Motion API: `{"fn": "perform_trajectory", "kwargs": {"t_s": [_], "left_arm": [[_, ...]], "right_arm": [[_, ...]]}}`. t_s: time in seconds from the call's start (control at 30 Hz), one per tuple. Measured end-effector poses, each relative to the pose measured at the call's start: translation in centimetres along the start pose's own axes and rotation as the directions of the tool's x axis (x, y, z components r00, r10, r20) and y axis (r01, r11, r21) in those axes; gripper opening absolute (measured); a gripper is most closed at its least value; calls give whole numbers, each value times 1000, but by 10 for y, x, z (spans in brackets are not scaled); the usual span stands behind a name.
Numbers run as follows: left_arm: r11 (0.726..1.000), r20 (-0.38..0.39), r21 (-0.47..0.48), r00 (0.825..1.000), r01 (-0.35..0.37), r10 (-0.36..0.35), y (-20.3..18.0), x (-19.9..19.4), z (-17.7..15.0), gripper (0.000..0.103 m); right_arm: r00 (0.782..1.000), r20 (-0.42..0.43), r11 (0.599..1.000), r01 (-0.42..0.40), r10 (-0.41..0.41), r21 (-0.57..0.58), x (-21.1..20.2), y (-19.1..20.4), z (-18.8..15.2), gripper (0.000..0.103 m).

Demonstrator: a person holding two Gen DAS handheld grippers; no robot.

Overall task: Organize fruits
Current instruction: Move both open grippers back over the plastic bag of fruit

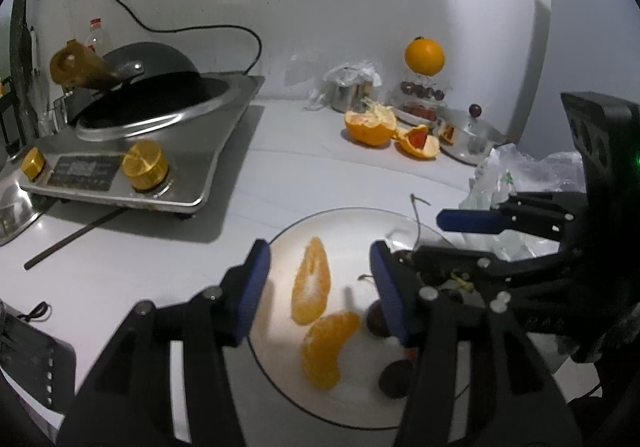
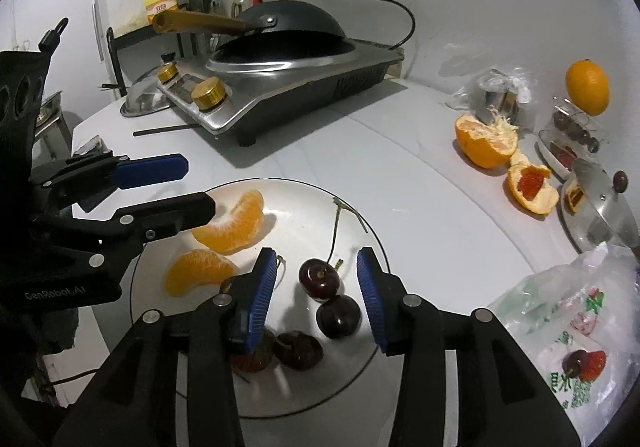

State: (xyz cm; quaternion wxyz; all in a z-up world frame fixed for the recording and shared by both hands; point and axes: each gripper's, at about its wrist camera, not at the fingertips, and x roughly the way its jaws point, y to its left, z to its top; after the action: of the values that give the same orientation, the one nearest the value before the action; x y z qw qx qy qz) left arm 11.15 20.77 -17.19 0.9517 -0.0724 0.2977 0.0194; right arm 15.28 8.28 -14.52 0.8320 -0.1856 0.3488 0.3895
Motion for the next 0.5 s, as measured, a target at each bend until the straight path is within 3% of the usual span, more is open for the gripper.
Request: {"fn": "perform_trajectory", "kwargs": {"t_s": [0.5], "left_arm": [[999,30,27,999,24,-24,-32,-36,1,54]], "right_arm": [[997,59,999,39,-40,24,-55,-5,-18,44]]}}
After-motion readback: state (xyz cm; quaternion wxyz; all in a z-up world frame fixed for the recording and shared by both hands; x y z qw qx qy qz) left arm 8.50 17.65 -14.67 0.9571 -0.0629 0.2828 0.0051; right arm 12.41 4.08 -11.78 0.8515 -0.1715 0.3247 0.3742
